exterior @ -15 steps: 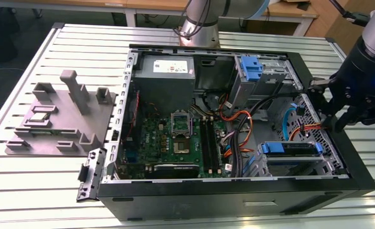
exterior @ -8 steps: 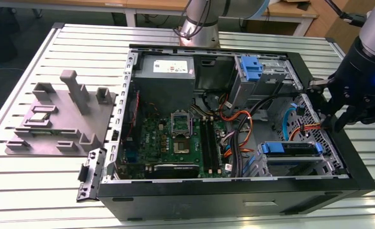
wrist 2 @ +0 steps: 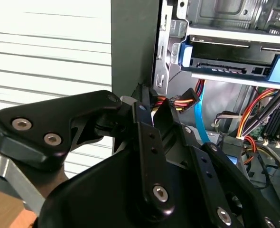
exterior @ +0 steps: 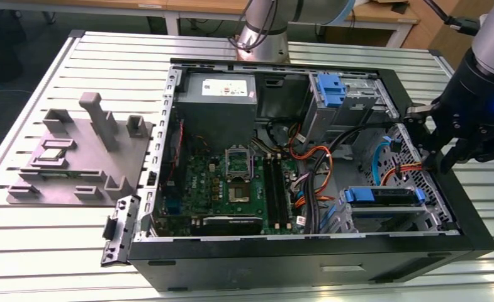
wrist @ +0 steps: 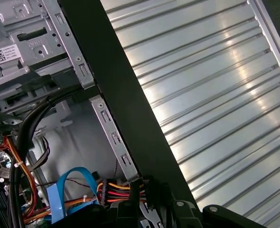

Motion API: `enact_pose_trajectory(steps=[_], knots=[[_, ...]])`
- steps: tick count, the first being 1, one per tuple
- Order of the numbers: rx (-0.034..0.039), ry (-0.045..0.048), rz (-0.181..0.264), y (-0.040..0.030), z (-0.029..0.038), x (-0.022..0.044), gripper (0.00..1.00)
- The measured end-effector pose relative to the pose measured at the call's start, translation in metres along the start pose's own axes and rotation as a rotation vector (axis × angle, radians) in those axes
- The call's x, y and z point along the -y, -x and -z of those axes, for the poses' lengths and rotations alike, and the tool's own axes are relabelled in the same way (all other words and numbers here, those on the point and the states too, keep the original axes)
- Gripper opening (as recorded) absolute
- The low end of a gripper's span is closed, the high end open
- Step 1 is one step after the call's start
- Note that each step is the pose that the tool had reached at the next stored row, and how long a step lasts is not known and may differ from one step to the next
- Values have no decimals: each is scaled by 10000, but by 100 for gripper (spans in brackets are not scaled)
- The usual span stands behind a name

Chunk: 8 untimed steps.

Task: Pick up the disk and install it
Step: 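Insert the first disk wire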

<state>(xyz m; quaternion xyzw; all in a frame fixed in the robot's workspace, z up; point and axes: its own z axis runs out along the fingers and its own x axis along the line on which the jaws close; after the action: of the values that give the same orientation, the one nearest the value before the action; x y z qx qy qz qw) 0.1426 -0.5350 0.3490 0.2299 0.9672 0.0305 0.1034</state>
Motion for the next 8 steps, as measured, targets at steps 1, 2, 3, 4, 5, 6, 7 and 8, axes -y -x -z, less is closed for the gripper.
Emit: enact_pose_trajectory(steps=[1, 2, 3, 4, 5, 6, 7, 8], knots=[[20, 7, 46, -1, -2, -1, 31], [56, 1, 90, -1, -1, -1, 31], [97, -13, 116, -2, 0, -1, 31], [133, -28, 135, -2, -2, 0, 31], [151, -32, 143, -3, -3, 0, 31], [157, -29, 148, -4, -6, 0, 31], [162, -25, 152, -7, -9, 2, 31], [168, -21, 159, -8, -10, 2, 31]])
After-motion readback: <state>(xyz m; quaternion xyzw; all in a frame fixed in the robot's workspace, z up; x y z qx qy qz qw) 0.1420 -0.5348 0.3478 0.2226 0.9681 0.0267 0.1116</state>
